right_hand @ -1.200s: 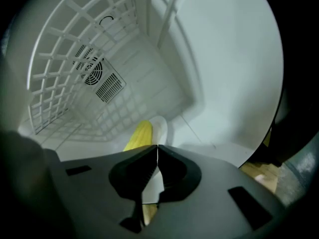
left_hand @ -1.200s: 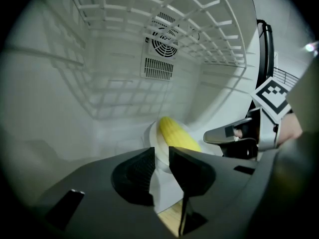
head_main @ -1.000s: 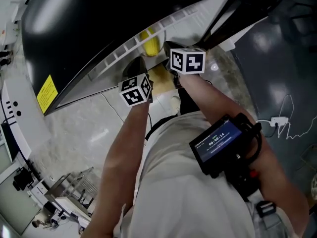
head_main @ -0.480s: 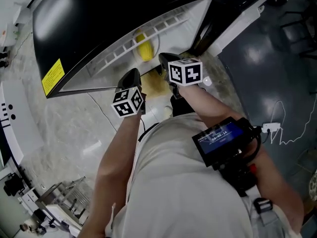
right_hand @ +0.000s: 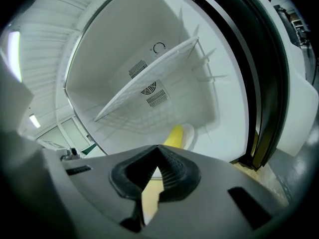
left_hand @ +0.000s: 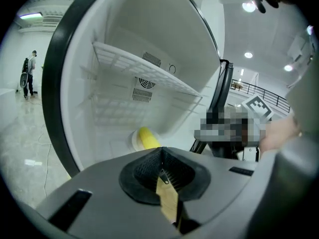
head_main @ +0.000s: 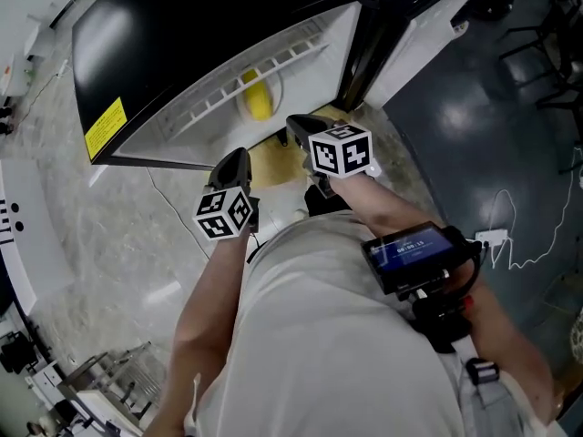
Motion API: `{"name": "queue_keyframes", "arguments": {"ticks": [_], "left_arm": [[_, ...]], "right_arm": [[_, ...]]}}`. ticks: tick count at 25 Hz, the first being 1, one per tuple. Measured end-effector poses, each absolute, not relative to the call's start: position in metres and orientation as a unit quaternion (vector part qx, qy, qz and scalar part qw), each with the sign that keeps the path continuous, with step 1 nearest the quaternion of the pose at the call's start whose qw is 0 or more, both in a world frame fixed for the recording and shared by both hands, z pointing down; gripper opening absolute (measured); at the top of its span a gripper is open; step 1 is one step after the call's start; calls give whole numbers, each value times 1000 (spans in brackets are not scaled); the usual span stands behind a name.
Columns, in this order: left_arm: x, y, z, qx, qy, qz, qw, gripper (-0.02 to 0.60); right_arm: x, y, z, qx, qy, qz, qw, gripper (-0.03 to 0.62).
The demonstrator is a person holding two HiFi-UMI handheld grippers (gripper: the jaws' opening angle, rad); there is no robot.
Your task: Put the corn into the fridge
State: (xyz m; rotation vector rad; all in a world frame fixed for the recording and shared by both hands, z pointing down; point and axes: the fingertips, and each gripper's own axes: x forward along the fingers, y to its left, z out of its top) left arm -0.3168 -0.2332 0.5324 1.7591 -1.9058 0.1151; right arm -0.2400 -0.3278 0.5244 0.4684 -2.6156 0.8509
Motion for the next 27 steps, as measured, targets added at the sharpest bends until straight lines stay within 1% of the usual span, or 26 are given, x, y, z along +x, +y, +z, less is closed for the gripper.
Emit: {"name": "queue_keyframes", "arguments": {"ticks": [5,12,27], "left_arm": [[-313,-224,510,664,-703,28,251,8],[-299,-212,488,685,-684,1,249,8],[-291,-184,483,689,-682,-4,245,8]], "right_arm": [[-235,-309,508,144,-933,286,165,8],[-224,-291,488,130,-941,278,143,8],[-200,-272,483,137,-947,260,133,9]]}}
